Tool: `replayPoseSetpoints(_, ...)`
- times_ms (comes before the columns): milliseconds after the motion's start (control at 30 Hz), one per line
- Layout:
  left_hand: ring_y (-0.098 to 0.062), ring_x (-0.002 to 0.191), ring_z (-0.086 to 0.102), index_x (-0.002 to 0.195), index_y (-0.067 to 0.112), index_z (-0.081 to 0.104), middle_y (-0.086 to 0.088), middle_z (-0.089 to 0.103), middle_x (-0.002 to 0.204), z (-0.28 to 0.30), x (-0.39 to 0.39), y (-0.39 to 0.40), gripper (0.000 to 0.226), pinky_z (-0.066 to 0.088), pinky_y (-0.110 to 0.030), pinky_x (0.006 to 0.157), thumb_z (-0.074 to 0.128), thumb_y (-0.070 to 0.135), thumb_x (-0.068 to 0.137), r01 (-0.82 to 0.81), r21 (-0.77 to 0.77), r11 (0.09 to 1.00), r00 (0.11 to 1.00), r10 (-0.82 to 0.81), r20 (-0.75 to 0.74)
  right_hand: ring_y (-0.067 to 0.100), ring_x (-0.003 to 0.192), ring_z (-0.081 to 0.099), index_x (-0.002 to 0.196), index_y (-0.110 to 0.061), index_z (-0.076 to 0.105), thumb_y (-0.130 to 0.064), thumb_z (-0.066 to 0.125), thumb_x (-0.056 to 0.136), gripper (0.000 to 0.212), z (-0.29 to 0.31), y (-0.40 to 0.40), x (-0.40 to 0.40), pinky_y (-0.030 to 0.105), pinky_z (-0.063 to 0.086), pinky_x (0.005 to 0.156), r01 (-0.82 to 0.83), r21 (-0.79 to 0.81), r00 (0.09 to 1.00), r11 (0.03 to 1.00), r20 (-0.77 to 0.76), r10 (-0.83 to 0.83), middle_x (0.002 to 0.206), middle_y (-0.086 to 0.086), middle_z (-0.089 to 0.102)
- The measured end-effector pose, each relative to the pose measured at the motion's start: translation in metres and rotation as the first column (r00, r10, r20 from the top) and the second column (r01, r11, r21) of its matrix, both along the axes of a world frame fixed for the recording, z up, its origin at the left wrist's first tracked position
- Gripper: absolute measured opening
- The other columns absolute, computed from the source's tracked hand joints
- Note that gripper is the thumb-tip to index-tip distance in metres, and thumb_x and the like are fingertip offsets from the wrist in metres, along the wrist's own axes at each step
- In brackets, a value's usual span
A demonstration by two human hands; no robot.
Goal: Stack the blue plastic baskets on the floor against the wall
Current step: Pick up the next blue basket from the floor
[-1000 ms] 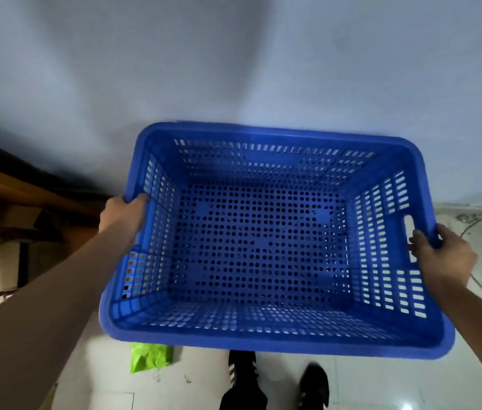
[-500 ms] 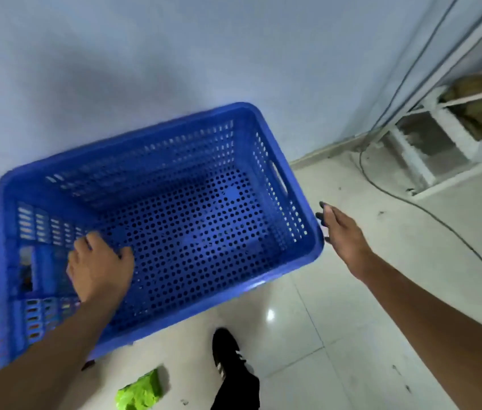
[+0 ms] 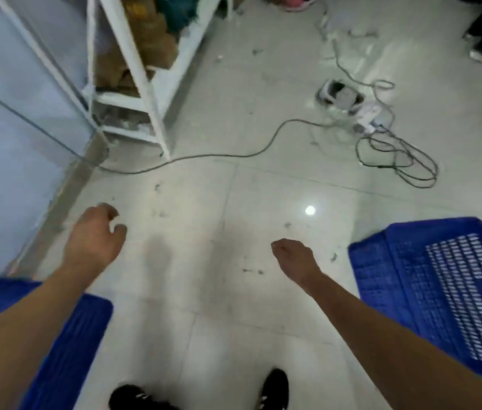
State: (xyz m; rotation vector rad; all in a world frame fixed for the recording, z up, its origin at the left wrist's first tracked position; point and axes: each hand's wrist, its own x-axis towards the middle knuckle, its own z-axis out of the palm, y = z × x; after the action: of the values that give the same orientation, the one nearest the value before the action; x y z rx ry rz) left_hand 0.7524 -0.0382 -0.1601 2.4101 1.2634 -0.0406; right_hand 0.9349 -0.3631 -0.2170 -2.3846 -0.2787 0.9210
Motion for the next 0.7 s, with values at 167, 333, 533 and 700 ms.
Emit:
replayPoseSetpoints(167,-0.031,0.096,0.066,0.108,0.016,0.069,-0.009,0.074,0.111,-0.005,0.209,-0.186,0.015,0.05,-0.033,0.08,0.063,0.016,0.094,0.387,-0.313,0.867,0.908,-0.418,-0.035,0.031,0.09,0.064,0.086,-0.003,0.066,-0.018,0.042,0.1,0.032,0.009,-0.206,0.09,0.031,0.041,0.062,0.403,-0.057,0.914,0.913,0.074,-0.399,0.086,0.009,0.066)
replayPoseSetpoints(333,-0.027,0.092,0.067,0.109,0.017,0.069,-0.007,0.073,0.106,-0.009,0.338,-0.373,0.017,0.049,-0.029,0.076,0.058,0.023,0.097,0.687,-0.402,0.605,0.656,-0.754,-0.012,0.02,0.069,0.046,0.076,-0.02,0.053,-0.021,0.04,0.098,0.026,-0.006,-0.365,0.118,0.033,0.038,0.073,0.662,-0.071,0.748,0.746,0.129,-0.651,0.08,0.003,0.055)
replayPoseSetpoints(533,-0.025,0.089,0.07,0.108,0.021,0.066,-0.005,0.073,0.103,-0.042,0.412,-0.522,0.016,0.059,-0.038,0.086,0.06,0.027,0.094,0.794,-0.459,0.399,0.412,-0.908,-0.078,0.035,0.078,0.063,0.088,-0.003,0.063,-0.014,0.043,0.098,0.025,-0.04,-0.489,0.079,0.042,0.048,0.073,0.78,-0.159,0.625,0.605,0.165,-0.763,0.082,0.014,0.069)
replayPoseSetpoints(700,-0.025,0.097,0.067,0.107,0.019,0.068,-0.005,0.073,0.11,-0.091,0.476,-0.57,0.018,0.056,-0.038,0.088,0.06,0.022,0.091,0.818,-0.486,0.309,0.27,-0.951,-0.15,0.028,0.087,0.07,0.11,-0.012,0.071,-0.015,0.054,0.096,0.023,-0.063,-0.546,0.092,0.033,0.052,0.078,0.849,-0.11,0.528,0.516,0.192,-0.827,0.099,0.01,0.076)
